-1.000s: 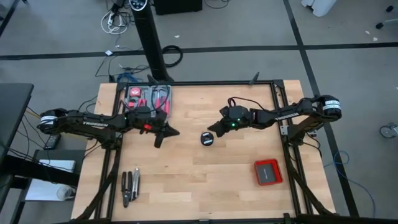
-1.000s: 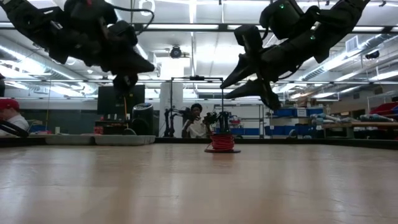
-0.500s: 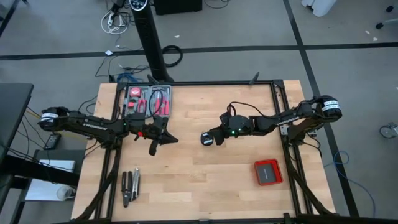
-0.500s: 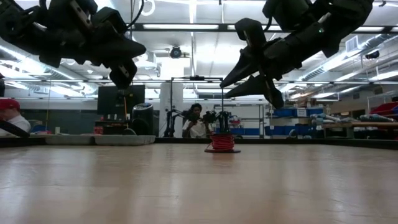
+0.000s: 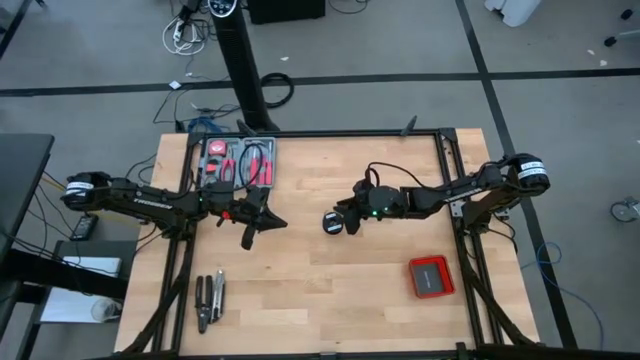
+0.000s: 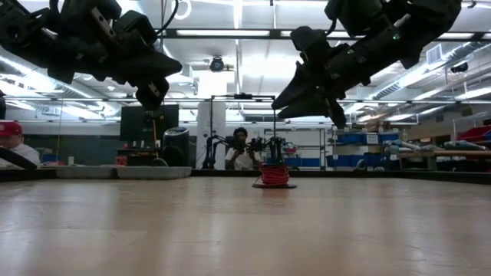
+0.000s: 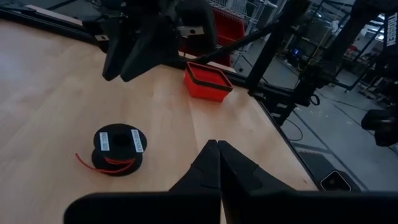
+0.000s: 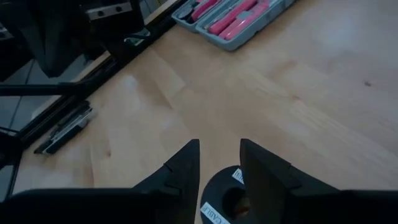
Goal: Coil cords
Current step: Uncoil the red wire from the spool
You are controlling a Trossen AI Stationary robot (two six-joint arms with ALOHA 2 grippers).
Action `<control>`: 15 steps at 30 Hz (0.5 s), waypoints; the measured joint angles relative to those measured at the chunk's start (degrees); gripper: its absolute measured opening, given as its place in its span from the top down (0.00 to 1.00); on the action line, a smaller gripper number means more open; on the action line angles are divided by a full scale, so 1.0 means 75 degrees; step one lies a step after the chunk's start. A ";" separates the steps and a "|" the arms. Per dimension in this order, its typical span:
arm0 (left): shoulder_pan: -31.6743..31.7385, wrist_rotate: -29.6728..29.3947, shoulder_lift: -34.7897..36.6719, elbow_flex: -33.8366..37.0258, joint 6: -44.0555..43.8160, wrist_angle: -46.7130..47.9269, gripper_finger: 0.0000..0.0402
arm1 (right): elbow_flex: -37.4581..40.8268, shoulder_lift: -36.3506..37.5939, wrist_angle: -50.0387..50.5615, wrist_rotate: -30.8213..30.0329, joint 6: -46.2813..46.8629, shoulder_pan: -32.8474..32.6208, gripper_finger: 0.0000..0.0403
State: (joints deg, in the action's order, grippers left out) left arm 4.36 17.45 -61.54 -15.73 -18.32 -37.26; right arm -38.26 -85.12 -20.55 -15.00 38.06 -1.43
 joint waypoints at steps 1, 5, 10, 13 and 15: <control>0.0000 0.0000 0.0000 0.0000 0.0002 -0.0002 1.00 | 0.0000 0.0000 -0.0010 0.0000 -0.0003 0.0014 0.72; 0.0000 0.0000 0.0000 0.0000 -0.0035 -0.0002 1.00 | 0.0000 0.0000 -0.0039 0.0001 -0.0034 0.0059 0.72; 0.0000 0.0000 0.0000 0.0000 -0.0009 -0.0002 1.00 | 0.0000 0.0000 -0.0042 0.0006 -0.0096 0.0064 0.72; 0.0000 0.0000 0.0000 0.0000 -0.0007 -0.0002 1.00 | 0.0000 0.0000 -0.0042 0.0171 -0.0097 0.0064 0.72; 0.0000 0.0000 0.0000 0.0000 -0.0127 0.0035 1.00 | 0.0000 0.0000 -0.0019 0.0424 0.0077 0.0064 0.72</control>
State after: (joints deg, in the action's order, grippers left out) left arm 4.36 17.45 -61.54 -15.73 -19.28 -37.00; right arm -38.26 -85.12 -20.69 -11.83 38.64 -0.95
